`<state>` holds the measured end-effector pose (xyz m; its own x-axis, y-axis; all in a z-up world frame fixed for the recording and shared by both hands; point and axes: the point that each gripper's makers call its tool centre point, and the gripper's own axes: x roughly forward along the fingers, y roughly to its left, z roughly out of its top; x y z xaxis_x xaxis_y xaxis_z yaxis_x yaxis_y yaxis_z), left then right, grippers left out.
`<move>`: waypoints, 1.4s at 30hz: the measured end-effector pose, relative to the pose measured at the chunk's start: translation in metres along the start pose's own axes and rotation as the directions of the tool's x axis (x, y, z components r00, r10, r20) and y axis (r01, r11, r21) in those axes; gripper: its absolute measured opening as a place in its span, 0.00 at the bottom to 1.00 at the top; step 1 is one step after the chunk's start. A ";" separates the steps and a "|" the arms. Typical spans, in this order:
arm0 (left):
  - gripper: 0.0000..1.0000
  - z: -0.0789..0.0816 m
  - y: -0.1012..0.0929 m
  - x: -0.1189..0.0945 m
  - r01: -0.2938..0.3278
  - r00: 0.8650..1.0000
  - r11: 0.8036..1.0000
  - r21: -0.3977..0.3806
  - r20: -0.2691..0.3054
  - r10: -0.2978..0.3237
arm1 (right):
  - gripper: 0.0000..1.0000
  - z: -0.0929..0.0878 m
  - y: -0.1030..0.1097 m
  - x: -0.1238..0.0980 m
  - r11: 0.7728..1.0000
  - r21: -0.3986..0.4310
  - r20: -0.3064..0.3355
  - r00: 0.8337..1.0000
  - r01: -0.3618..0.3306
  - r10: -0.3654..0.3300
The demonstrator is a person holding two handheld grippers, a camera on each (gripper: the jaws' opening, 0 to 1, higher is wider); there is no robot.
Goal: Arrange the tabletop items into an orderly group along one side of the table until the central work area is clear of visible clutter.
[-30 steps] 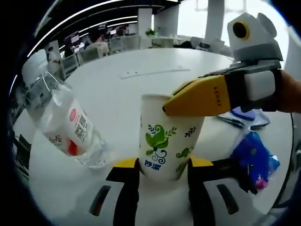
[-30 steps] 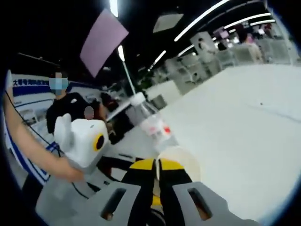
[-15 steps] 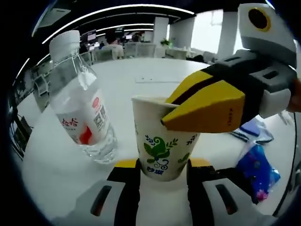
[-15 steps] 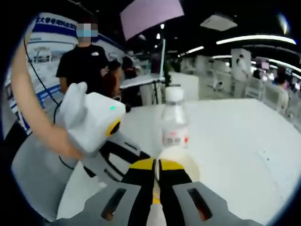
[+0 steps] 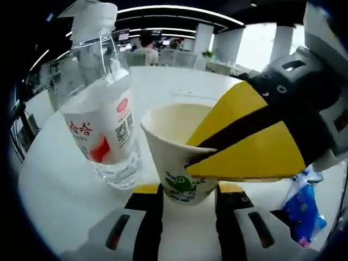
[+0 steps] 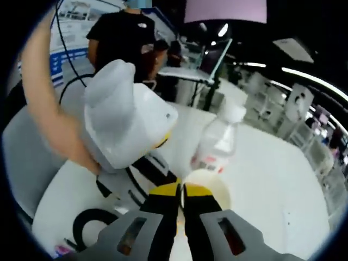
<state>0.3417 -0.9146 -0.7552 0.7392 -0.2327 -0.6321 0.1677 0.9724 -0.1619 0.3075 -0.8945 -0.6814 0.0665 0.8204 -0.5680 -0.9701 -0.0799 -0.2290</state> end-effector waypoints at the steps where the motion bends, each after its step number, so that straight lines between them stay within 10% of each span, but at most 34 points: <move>1: 0.35 -0.001 0.000 0.001 -0.001 1.000 1.000 -0.003 -0.004 0.001 | 0.00 -0.001 0.000 0.000 1.000 -0.004 0.000 1.000 0.001 -0.001; 42: 0.42 -0.004 0.011 -0.017 -0.088 0.996 0.996 0.002 0.030 0.088 | 0.00 -0.014 -0.008 0.009 0.998 0.065 0.039 0.999 0.004 -0.007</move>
<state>0.3277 -0.9001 -0.7493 0.7705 -0.1460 -0.6205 0.1036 0.9891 -0.1042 0.3195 -0.8937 -0.6957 0.0639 0.8426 -0.5348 -0.9830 -0.0393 -0.1793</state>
